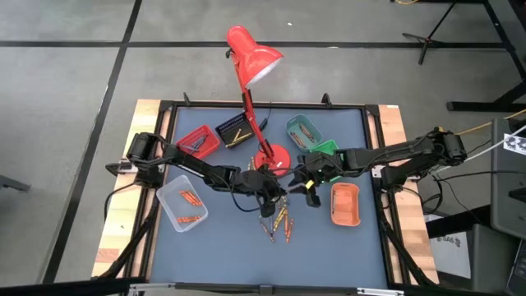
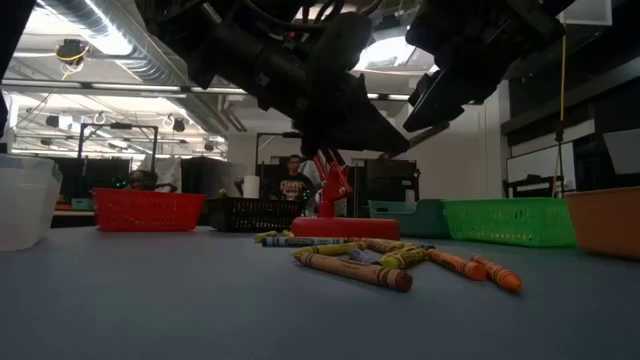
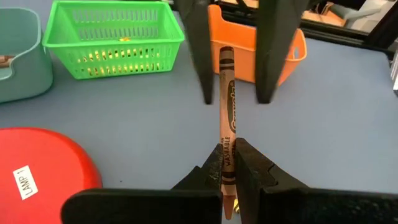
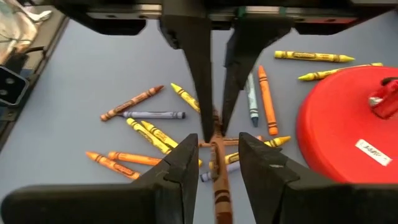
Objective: Sort crayons
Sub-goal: Put the brown crayon into the top right blue bin
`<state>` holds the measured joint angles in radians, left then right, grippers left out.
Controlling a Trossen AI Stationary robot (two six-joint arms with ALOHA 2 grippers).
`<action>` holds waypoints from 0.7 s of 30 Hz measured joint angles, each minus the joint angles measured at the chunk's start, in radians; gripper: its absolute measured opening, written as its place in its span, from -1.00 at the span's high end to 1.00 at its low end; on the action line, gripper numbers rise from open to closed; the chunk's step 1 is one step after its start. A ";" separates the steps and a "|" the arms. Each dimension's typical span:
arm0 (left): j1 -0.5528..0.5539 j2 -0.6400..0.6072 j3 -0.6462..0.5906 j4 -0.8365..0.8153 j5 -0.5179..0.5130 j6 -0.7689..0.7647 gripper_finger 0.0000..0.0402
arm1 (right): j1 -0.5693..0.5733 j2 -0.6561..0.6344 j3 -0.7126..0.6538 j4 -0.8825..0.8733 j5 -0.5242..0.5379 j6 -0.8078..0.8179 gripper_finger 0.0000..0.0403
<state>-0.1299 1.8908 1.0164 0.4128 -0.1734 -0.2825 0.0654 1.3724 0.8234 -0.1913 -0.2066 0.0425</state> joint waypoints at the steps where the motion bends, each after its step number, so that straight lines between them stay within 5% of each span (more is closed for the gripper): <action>1: 0.000 0.000 0.000 0.003 0.000 0.000 0.98 | 0.000 0.000 0.000 0.000 0.009 0.000 0.44; 21: 0.001 0.000 0.000 0.010 0.000 -0.002 0.98 | 0.000 0.000 0.000 -0.097 0.034 0.001 0.44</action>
<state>-0.1287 1.8904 1.0164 0.4232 -0.1738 -0.2848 0.0654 1.3724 0.8234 -0.2886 -0.1730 0.0433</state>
